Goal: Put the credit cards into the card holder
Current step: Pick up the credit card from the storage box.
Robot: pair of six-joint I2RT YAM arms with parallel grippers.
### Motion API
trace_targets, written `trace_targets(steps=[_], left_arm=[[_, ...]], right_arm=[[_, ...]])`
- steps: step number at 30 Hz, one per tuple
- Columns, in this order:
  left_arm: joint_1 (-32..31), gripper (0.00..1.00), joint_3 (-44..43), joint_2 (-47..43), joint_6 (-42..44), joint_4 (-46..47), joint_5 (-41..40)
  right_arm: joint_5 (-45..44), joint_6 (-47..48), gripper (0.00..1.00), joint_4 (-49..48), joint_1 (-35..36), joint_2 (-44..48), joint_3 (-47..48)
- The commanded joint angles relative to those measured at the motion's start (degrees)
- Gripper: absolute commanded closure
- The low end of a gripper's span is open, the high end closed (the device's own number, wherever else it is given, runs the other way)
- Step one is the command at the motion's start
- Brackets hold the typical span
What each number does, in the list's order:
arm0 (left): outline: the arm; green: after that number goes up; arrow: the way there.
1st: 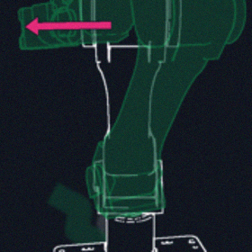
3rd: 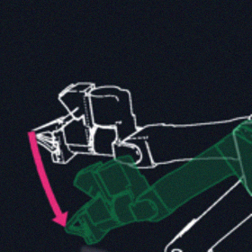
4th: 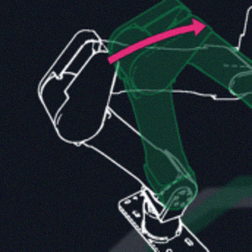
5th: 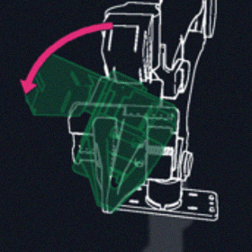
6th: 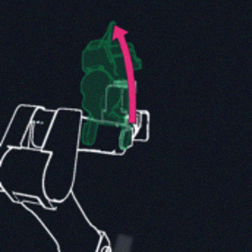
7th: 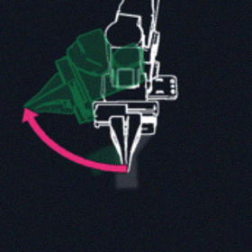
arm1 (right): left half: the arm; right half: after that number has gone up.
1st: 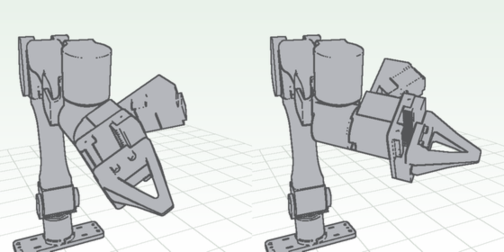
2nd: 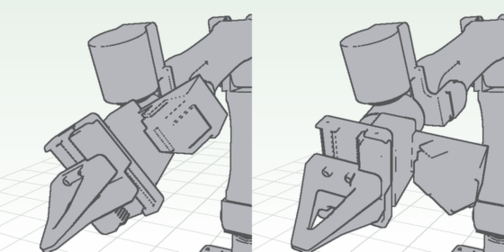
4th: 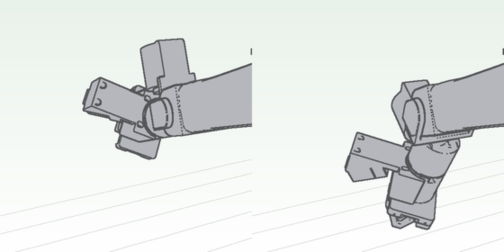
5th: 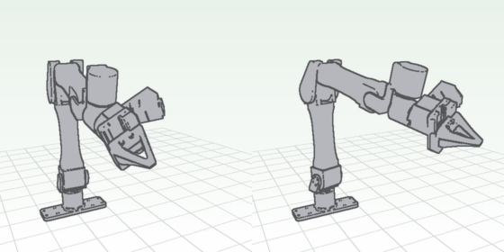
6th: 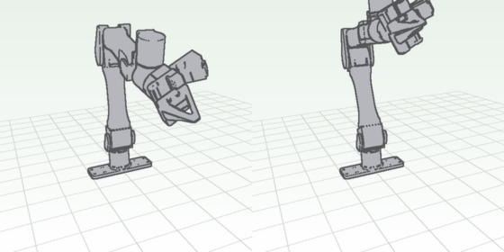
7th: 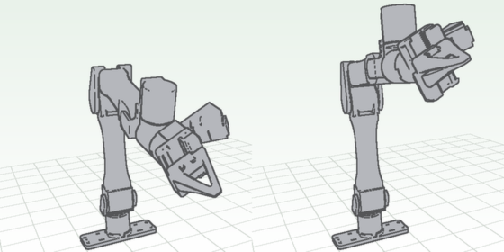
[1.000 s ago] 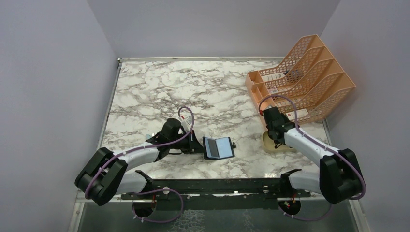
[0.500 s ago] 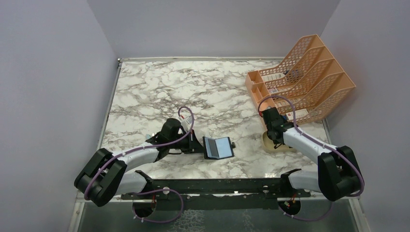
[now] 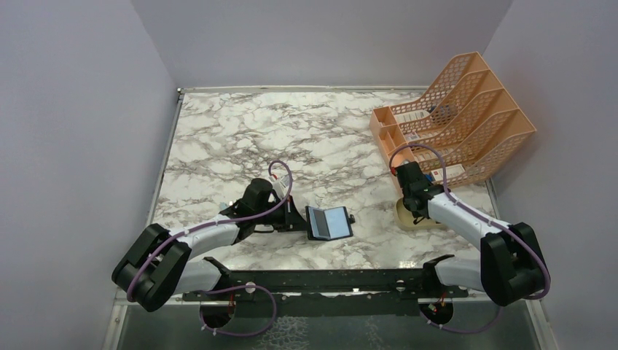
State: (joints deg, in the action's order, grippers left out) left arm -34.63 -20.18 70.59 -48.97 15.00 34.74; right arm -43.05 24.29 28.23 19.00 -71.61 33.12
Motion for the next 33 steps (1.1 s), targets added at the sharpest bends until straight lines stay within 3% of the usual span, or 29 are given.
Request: trace_targets(steps=[1,15,33], left_arm=[[-0.35,1.00,0.61,-1.07,0.10,2.19,1.46],[-0.35,1.00,0.74,-0.87,0.12,2.19,1.47],[-0.44,1.00,-1.88,-1.07,1.77,-2.08,2.11]], right_arm=[[-2.19,0.67,0.73,-0.80,-0.46,1.08,1.20],[2.11,-1.85,0.88,3.19,-0.46,1.70,3.85],[18.63,-6.43,0.99,16.75,-0.44,2.77,16.65]])
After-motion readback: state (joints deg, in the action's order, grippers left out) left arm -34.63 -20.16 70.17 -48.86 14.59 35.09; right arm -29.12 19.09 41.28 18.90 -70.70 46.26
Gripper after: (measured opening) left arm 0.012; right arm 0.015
